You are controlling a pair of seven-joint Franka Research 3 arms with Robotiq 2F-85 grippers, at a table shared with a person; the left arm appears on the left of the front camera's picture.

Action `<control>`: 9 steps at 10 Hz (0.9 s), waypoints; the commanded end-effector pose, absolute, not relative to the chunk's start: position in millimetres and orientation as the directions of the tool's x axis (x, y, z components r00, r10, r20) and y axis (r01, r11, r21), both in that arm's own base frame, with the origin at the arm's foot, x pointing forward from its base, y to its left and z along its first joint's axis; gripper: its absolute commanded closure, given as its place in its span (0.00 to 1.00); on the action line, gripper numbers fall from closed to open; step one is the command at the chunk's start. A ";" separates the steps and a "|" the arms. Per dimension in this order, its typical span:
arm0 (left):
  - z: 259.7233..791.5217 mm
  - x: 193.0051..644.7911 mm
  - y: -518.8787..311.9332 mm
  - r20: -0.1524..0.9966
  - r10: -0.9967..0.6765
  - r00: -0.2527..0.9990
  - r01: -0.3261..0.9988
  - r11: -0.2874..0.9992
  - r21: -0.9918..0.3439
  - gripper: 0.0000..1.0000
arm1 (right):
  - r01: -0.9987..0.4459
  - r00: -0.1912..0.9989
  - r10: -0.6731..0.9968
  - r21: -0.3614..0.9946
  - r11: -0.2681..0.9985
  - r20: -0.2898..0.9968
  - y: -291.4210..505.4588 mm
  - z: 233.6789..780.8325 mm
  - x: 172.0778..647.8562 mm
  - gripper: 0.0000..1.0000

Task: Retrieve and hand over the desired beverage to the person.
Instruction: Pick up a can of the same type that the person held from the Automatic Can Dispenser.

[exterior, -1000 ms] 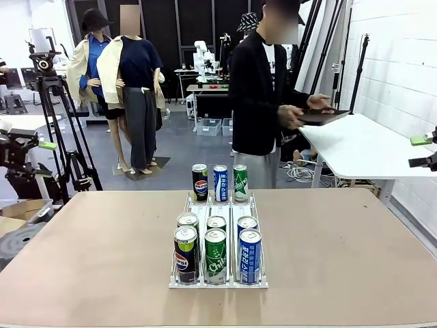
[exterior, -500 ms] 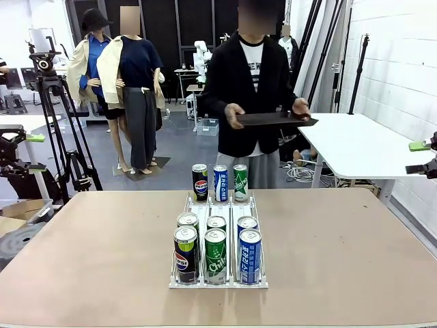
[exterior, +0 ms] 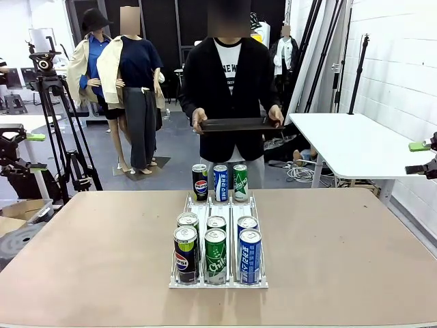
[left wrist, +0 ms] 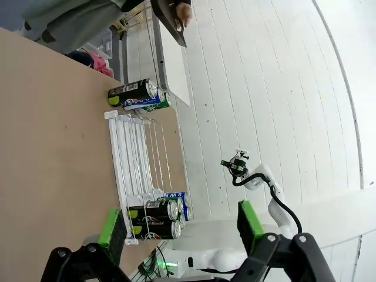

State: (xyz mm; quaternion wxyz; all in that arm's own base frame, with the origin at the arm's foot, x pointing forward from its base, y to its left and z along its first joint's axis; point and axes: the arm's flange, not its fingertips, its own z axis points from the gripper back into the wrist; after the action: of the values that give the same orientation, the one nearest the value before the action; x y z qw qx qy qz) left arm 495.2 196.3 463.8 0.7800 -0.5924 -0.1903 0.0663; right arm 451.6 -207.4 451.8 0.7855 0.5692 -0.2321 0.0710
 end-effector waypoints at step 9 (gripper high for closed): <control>464.6 495.0 196.2 0.216 0.329 0.919 0.120 0.289 -0.950 0.00 | -0.376 0.881 -0.154 0.861 0.344 0.447 -206.7 451.6 451.7 0.00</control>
State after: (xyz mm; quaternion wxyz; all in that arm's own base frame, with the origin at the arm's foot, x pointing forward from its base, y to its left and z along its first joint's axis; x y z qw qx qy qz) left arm 495.2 196.3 463.7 0.7800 -0.5924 -0.1903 0.0664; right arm 451.5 -207.7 451.8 0.7856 0.5691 -0.2323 0.0708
